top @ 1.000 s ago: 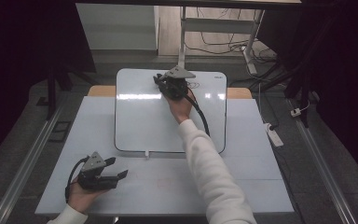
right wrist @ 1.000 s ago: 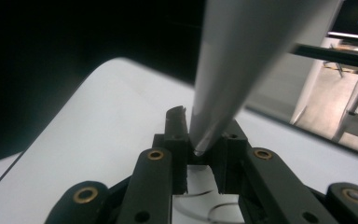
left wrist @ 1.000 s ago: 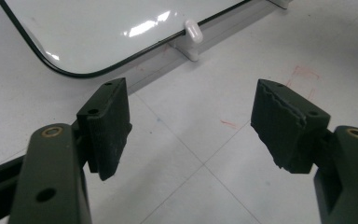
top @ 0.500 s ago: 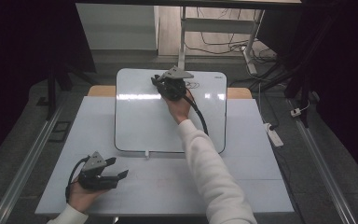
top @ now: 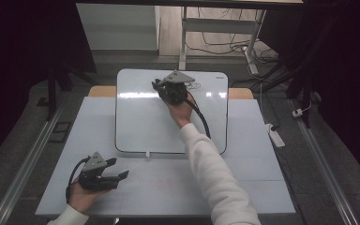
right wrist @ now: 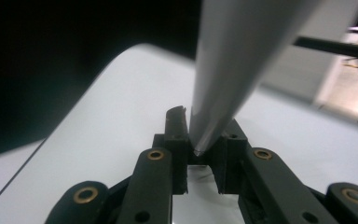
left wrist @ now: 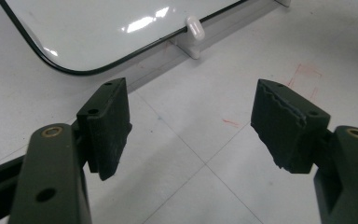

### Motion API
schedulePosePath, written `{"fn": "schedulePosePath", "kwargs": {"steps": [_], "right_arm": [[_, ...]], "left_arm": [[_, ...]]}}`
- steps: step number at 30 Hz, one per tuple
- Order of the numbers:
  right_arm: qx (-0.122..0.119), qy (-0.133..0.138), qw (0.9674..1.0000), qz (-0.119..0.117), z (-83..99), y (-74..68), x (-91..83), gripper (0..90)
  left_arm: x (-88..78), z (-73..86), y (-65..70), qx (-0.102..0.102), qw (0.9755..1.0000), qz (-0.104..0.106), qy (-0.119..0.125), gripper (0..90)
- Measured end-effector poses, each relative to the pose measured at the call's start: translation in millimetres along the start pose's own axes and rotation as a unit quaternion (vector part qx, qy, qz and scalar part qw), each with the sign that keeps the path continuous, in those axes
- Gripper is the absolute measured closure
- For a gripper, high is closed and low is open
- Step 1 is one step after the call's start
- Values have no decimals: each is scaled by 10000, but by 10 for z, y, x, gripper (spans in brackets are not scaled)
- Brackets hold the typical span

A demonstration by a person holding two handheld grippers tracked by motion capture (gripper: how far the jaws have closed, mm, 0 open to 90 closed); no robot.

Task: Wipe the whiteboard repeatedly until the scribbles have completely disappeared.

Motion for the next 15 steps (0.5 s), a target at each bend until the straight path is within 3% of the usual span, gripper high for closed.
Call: {"fn": "schedulePosePath", "kwargs": {"steps": [2,4,6,9,11,12,13,14,15], "right_arm": [[96,111,9998,103,-28,96,-53,777],[389,347,9979,386,-91,244,-134,776],[475,386,9975,361,-88,239,-159,777],[14,14,10000,38,74,-4,-60,777],[-93,15,9999,42,95,-11,-72,777],[65,130,9999,87,60,70,-110,777],[65,130,9999,87,60,70,-110,777],[386,385,9975,440,-28,264,-211,777],[503,458,9965,485,-52,317,-246,776]], "left_arm": [[-14,0,15,14,10000,-7,17,288],[-22,-1,15,13,10000,-18,24,288],[-12,-3,9,1,10000,-8,21,288],[6,-3,2,-3,10000,6,-12,287],[4,-1,7,10,10000,1,-21,287],[-4,1,12,13,10000,-4,-7,287],[-11,3,17,4,10000,-11,5,287],[-16,4,20,-7,10000,-16,10,287],[-17,3,19,-14,10000,-14,20,287]]}}
Point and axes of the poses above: each handheld gripper's, and its own axes: x roughly forward along the jaws, z roughly out of its underside, y roughly to its right, the point moved 3 cm from there along x, roughly forward along the jaws, and after that the axes turned 15 degrees about x, right-handed, at the moved point
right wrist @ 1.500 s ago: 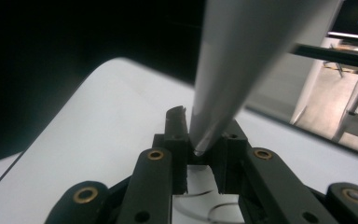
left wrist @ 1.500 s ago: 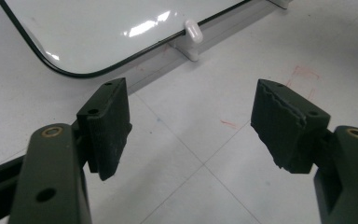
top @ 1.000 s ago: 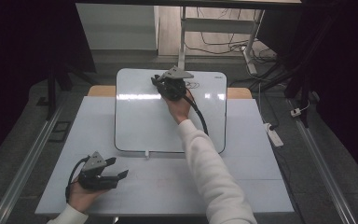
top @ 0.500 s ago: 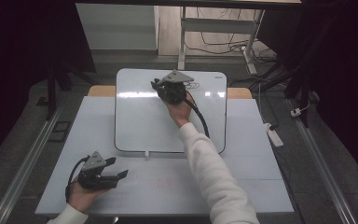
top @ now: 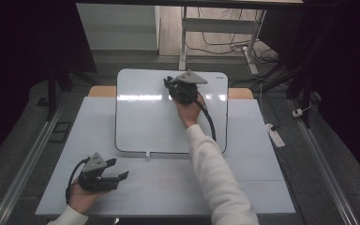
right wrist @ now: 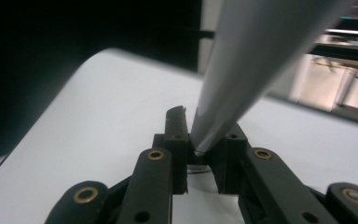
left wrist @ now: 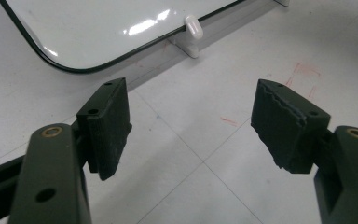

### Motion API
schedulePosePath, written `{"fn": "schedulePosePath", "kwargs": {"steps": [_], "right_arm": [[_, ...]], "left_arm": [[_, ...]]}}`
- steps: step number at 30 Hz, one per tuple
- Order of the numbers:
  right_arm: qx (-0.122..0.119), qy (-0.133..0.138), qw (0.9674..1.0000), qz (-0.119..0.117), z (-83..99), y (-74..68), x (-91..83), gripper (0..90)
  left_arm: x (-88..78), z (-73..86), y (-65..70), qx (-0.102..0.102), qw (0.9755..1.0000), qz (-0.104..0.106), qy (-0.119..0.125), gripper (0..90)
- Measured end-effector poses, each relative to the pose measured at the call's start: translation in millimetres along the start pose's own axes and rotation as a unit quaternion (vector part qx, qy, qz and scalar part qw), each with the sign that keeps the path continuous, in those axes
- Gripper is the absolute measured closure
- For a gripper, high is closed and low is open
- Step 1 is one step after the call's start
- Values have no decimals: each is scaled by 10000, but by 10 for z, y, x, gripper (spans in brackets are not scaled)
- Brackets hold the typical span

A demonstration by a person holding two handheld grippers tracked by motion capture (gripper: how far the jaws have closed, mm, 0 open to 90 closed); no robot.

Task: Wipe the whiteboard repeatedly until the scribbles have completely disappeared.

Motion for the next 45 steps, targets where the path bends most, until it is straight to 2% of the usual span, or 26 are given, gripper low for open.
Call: {"fn": "schedulePosePath", "kwargs": {"steps": [2,3,4,5,6,9,12,14,16,18,19,21,23,25,27,29,30,31,32,34,38,40,41,42,44,45], "right_arm": [[28,14,10000,7,-1,-4,-13,777],[-219,-198,9994,-171,85,-136,21,777],[-219,-198,9994,-171,85,-136,21,777],[-587,-413,9970,-296,178,-257,51,777],[-600,-406,9969,-293,165,-240,41,776],[13,-29,10000,39,16,-3,-27,776],[178,19,9998,17,13,-2,-24,777],[-295,-327,9984,-347,180,-289,102,777],[-468,-376,9974,-410,230,-387,156,776],[-413,-351,9978,-381,211,-368,167,776],[-224,-154,9995,-169,136,-265,147,776],[-219,2,9997,52,72,-184,105,777],[-211,-16,9998,35,85,-206,103,777],[-428,-235,9986,-187,156,-311,137,777],[-666,-306,9972,-147,142,-310,123,777],[-394,-81,9991,108,24,-118,46,777],[-394,-81,9991,108,24,-118,46,777],[106,169,9993,320,-92,117,-54,777],[229,241,9988,351,-121,181,-89,777],[179,201,9991,317,-104,170,-91,777],[-214,-209,9993,-230,49,-72,27,777],[-337,-216,9991,-169,48,-83,35,777],[-92,-46,9999,-47,-19,12,16,777],[-92,-46,9999,-47,-19,12,16,777],[213,128,9997,72,-74,94,-3,777],[118,75,9999,46,-46,46,17,777]], "left_arm": [[6,-2,-4,-5,10000,7,1,287],[22,-5,-13,-2,10000,28,-25,287],[22,-5,-13,-2,10000,28,-25,287],[28,-4,-12,-2,10000,26,-40,287],[23,-4,-6,-3,10000,23,-30,287],[13,-8,8,2,10000,17,-13,287],[24,-15,5,-3,10000,38,-7,287],[46,-15,-5,4,10000,52,-48,286],[42,-14,-4,1,10000,44,-43,286],[23,-9,2,-12,10000,32,-11,286],[2,0,1,-21,10000,11,1,286],[-9,6,-10,-35,10000,-4,25,286],[-7,8,-16,-33,10000,-2,17,286],[9,8,-26,-43,10000,16,1,286],[6,6,-14,-20,10000,14,1,286],[-10,2,-3,-8,10000,9,22,286],[-10,2,-3,-8,10000,9,22,287],[-13,0,-1,-11,10000,8,29,287],[-6,-2,-5,-17,10000,-3,37,287],[9,-1,-15,-21,10000,19,-3,286],[23,-3,-20,-31,10000,7,-13,287],[22,-2,-12,-23,10000,9,-26,286],[14,-1,-1,-24,10000,-1,-15,286],[14,-1,-1,-24,10000,-1,-15,286],[6,-1,-1,-33,10000,-6,1,286],[6,0,-6,-33,10000,-4,-1,286]]}}
Point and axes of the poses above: each handheld gripper's, and its own axes: x roughly forward along the jaws, z roughly out of its underside, y roughly to its right, the point moved 3 cm from there along x, roughly forward along the jaws, and after that the axes turned 15 degrees about x, right-handed, at the moved point
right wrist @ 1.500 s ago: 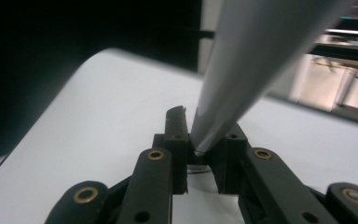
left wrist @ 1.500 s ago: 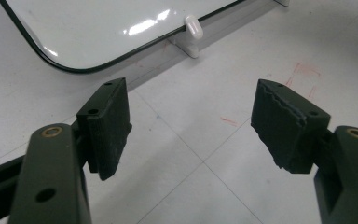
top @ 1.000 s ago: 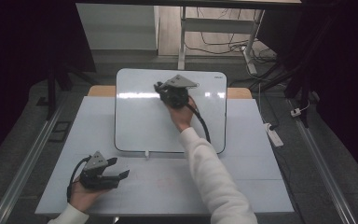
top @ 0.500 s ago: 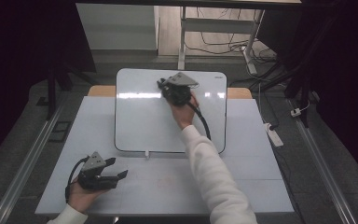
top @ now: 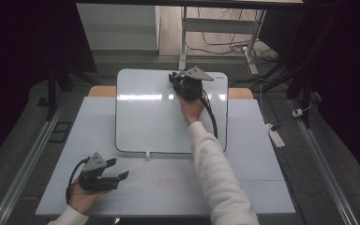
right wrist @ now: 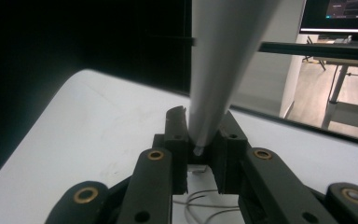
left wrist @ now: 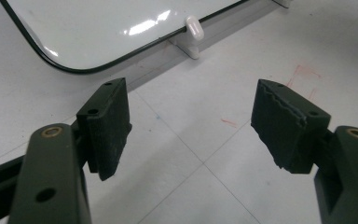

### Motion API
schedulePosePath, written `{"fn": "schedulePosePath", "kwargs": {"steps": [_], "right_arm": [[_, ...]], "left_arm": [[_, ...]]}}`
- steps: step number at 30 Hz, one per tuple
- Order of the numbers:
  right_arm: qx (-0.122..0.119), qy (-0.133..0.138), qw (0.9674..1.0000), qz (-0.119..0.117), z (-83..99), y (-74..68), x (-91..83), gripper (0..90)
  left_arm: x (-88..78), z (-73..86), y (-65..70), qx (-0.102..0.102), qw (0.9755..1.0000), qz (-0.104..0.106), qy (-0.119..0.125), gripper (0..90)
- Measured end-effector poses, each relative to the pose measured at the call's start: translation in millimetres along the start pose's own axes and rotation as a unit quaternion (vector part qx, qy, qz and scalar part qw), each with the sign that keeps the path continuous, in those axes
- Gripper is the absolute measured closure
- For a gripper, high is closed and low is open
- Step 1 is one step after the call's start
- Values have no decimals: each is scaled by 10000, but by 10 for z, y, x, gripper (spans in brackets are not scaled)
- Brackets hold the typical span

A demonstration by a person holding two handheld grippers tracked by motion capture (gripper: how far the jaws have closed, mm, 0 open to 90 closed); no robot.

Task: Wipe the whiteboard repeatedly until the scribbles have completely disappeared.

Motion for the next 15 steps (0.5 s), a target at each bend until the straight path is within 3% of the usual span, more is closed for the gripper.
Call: {"fn": "schedulePosePath", "kwargs": {"steps": [2,3,4,6,7,9,12,15], "right_arm": [[-257,-200,9991,-266,94,-144,63,777],[-257,-200,9991,-266,94,-144,63,777],[-489,-270,9981,-267,117,-200,78,777],[-400,-216,9987,-244,88,-159,68,777],[-116,-15,9999,16,14,-34,16,777],[-15,29,10000,21,-4,-2,1,777],[-479,-288,9983,-190,95,-139,6,777],[-468,-293,9983,-162,91,-92,-44,777]], "left_arm": [[10,2,-13,-17,10000,1,-11,286],[16,3,-17,-11,10000,-1,-18,286],[17,3,-15,-8,10000,0,-21,286],[8,3,-2,0,10000,0,-10,286],[2,2,3,10,10000,-1,-7,287],[-5,0,3,7,10000,3,10,286],[5,2,-11,-1,10000,7,1,287],[5,4,-9,11,10000,9,-8,286]]}}
Point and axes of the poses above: each handheld gripper's, and its own axes: x roughly forward along the jaws, z roughly out of its underside, y roughly to its right, the point moved 3 cm from there along x, roughly forward along the jaws, and after that the axes turned 15 degrees about x, right-handed, at the moved point
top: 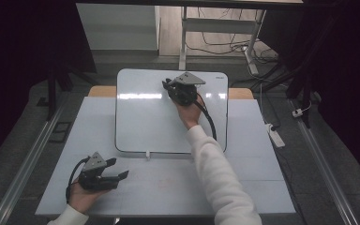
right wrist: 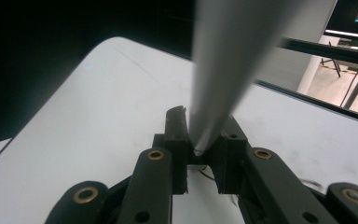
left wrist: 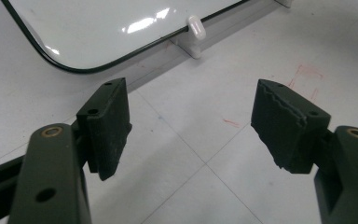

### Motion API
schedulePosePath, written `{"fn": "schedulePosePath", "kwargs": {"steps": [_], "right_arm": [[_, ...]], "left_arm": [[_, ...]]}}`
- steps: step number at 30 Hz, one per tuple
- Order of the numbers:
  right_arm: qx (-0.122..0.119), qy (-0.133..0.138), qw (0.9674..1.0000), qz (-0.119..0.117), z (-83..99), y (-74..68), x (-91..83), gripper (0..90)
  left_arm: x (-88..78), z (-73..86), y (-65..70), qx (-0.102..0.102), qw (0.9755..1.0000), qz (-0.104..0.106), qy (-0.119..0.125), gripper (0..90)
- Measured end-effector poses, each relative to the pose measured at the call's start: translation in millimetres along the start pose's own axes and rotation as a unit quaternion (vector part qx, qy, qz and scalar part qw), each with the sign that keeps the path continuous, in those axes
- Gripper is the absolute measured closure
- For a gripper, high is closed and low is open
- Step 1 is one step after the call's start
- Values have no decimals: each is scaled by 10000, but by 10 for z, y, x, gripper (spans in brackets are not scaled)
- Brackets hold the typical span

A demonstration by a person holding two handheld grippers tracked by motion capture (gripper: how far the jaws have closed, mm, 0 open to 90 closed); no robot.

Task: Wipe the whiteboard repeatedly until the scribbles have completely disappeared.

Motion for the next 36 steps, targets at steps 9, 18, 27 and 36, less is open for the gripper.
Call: {"fn": "schedulePosePath", "kwargs": {"steps": [9,18,27,36], "right_arm": [[137,31,9999,18,90,-28,-55,777],[233,79,9996,129,119,23,-136,777],[566,408,9954,664,-54,452,-388,777],[287,365,9976,509,-51,220,-145,777]], "left_arm": [[1,-12,18,13,10000,9,14,286],[0,-8,6,9,10000,-6,21,286],[-7,-3,2,-5,10000,-11,31,286],[-22,-1,4,-18,10000,-29,46,286]]}}
Point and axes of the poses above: each handheld gripper's, and its own axes: x roughly forward along the jaws, z roughly out of its underside, y roughly to its right, the point moved 3 cm from there along x, roughly forward along the jaws, and after that the axes turned 15 degrees about x, right-handed, at the moved point
